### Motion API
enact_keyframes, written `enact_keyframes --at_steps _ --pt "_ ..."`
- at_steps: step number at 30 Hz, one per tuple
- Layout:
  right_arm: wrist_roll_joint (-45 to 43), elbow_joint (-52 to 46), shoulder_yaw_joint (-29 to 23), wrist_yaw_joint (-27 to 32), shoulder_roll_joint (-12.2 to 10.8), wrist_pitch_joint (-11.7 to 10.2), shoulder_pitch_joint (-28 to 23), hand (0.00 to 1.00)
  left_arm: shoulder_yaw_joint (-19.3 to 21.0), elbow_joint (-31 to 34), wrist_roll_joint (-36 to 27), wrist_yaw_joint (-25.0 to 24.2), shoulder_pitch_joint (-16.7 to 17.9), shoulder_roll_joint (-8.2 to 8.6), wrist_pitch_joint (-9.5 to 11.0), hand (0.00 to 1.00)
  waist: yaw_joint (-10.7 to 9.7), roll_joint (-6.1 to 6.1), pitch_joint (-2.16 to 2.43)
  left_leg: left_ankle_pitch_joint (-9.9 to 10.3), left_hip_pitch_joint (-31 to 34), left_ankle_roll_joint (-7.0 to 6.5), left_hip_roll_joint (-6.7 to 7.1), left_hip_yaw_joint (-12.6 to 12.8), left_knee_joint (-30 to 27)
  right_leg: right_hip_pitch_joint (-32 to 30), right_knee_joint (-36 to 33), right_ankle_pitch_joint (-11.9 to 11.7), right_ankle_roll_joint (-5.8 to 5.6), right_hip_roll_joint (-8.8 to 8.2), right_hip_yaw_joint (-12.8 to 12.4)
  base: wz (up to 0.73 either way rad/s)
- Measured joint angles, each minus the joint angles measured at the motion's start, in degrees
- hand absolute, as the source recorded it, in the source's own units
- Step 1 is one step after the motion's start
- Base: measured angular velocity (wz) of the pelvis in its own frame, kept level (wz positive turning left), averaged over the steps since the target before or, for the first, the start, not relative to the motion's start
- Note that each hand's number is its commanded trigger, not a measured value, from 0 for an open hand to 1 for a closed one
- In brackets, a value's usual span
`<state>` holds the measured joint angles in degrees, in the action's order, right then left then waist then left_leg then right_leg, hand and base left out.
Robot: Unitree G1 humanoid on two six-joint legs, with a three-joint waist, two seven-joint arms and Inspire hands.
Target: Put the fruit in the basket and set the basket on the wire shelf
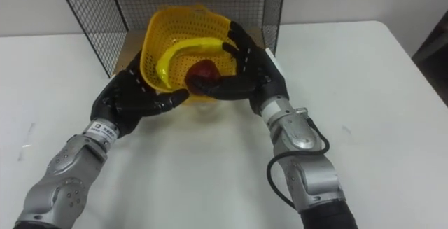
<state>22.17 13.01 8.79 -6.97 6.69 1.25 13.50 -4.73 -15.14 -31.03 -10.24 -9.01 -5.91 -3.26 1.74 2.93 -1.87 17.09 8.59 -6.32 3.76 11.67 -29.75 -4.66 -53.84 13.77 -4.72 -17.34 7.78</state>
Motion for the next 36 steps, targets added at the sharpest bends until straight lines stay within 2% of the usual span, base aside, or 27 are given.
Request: enact_keyframes --at_steps 2,3,4,6,7,8,11,13,14,17,21,23,28,33,36 --pt "-0.2 0.0 0.1 0.0 0.2 0.0 0.2 0.00 -0.1 0.0 0.0 1.2 0.0 0.03 0.3 0.00 0.2 -0.22 -0.05 0.3 -0.6 -0.43 -0.78 -0.4 1.3 -2.4 0.7 3.7 0.10 2.51 -0.5 -0.03" --pt "-0.3 0.1 0.1 0.1 0.2 0.0 0.1 0.00 -0.1 0.0 0.0 1.4 0.0 0.13 0.3 0.00 0.2 -0.40 -0.16 0.3 -0.9 -0.45 -1.05 -0.4 1.4 -3.0 1.7 4.7 0.21 3.30 -0.3 0.00" --pt "-1.0 0.7 0.1 0.1 0.3 0.0 0.2 0.00 -0.1 0.0 -0.1 1.6 -0.1 0.15 0.5 0.00 0.2 -0.32 -0.11 0.3 -1.3 -0.45 -1.18 -0.5 2.0 -4.1 5.3 6.5 0.48 4.73 0.2 0.04" --pt "-1.4 1.4 0.1 0.0 0.3 0.0 0.8 0.00 -0.1 0.0 0.0 1.6 -0.2 0.29 0.8 0.00 0.1 -0.29 -0.09 0.3 -1.6 -0.53 -1.12 -0.5 2.1 -5.1 13.8 6.9 0.74 6.50 0.5 0.02" --pt "-2.2 1.7 0.2 0.0 0.3 0.1 1.1 0.00 -0.2 0.0 0.0 1.6 -0.3 0.31 0.8 0.00 0.1 -0.22 -0.05 0.3 -1.8 -0.49 -0.83 -0.4 2.1 -5.2 19.7 5.0 1.59 7.50 0.3 0.16" --pt "-2.5 2.1 0.3 0.0 0.2 0.2 1.0 0.00 -0.3 -0.1 0.2 1.6 -0.1 0.78 0.7 0.00 -0.3 -0.94 0.15 0.4 -2.5 -0.34 -0.97 -1.3 2.3 -4.2 21.2 4.2 1.57 8.08 0.4 0.13" --pt "-2.5 2.2 0.0 -0.1 0.5 1.5 1.2 0.00 -0.6 -0.1 0.5 1.6 -0.4 0.92 0.7 0.00 0.1 -0.84 0.24 -0.3 -4.6 0.57 -1.29 -2.4 4.9 -1.1 24.7 3.3 1.96 9.31 0.9 0.10" --pt "-2.4 2.4 -0.4 -0.1 0.4 1.9 1.2 0.00 -0.7 -0.2 0.8 1.6 -0.3 0.99 0.6 0.00 0.2 -0.79 0.24 -0.4 -5.9 0.73 -1.62 -2.4 5.7 0.5 26.3 3.0 2.06 9.73 1.0 -0.02" --pt "-2.4 2.4 -0.7 -0.2 0.4 2.2 1.2 0.00 -0.6 -0.2 0.8 1.6 -0.4 0.99 0.6 0.00 0.3 -0.73 0.43 -0.4 -6.3 0.85 -1.80 -2.4 6.4 1.0 27.2 2.8 2.10 10.03 1.1 -0.03" --pt "-2.6 2.3 -0.7 -0.2 0.4 2.6 1.8 0.00 -0.5 -0.2 0.7 1.7 -0.4 0.96 0.2 0.00 0.5 -0.58 0.57 -0.7 -6.8 1.28 -2.21 -2.3 7.6 1.7 29.0 2.0 2.34 10.74 1.1 -0.06" --pt "-3.0 2.4 -0.8 0.4 0.4 2.6 3.5 0.00 -0.4 -0.2 0.7 1.9 -0.6 0.94 -0.6 0.00 0.3 -0.58 0.57 -0.8 -7.3 1.43 -2.53 -2.3 8.1 2.6 30.4 1.5 2.41 11.45 0.9 -0.02" --pt "-2.6 2.5 -1.0 0.9 0.4 2.6 4.1 0.00 -0.5 -0.5 0.7 2.0 -1.8 0.83 -1.3 0.00 0.4 -0.58 0.57 -0.9 -7.4 1.55 -3.10 -2.3 8.2 3.5 32.4 0.6 2.58 12.02 0.9 0.00" --pt "-2.1 2.5 -1.2 1.8 0.4 2.8 4.5 0.00 0.3 -0.9 0.8 2.9 -4.7 0.60 -2.3 0.00 0.4 -0.65 0.54 -1.1 -8.2 1.87 -3.40 -2.2 9.2 4.7 34.4 -0.3 2.65 12.55 0.9 -0.03" --pt "-2.5 4.3 -1.7 3.1 0.1 4.6 7.3 0.00 1.0 -1.3 2.9 3.7 -7.1 0.86 -4.3 0.00 0.1 -0.98 0.72 -1.2 -8.3 1.97 -3.63 -2.1 9.4 5.1 35.5 -0.9 2.78 12.93 1.0 -0.01" --pt "-2.4 7.4 -2.4 3.1 0.3 7.2 10.7 0.00 1.9 -2.8 4.1 3.7 -8.7 0.72 -6.1 0.00 -0.1 -1.14 0.81 -1.3 -8.3 2.20 -4.00 -2.1 9.6 5.7 37.2 -1.8 2.93 13.49 1.0 -0.01"
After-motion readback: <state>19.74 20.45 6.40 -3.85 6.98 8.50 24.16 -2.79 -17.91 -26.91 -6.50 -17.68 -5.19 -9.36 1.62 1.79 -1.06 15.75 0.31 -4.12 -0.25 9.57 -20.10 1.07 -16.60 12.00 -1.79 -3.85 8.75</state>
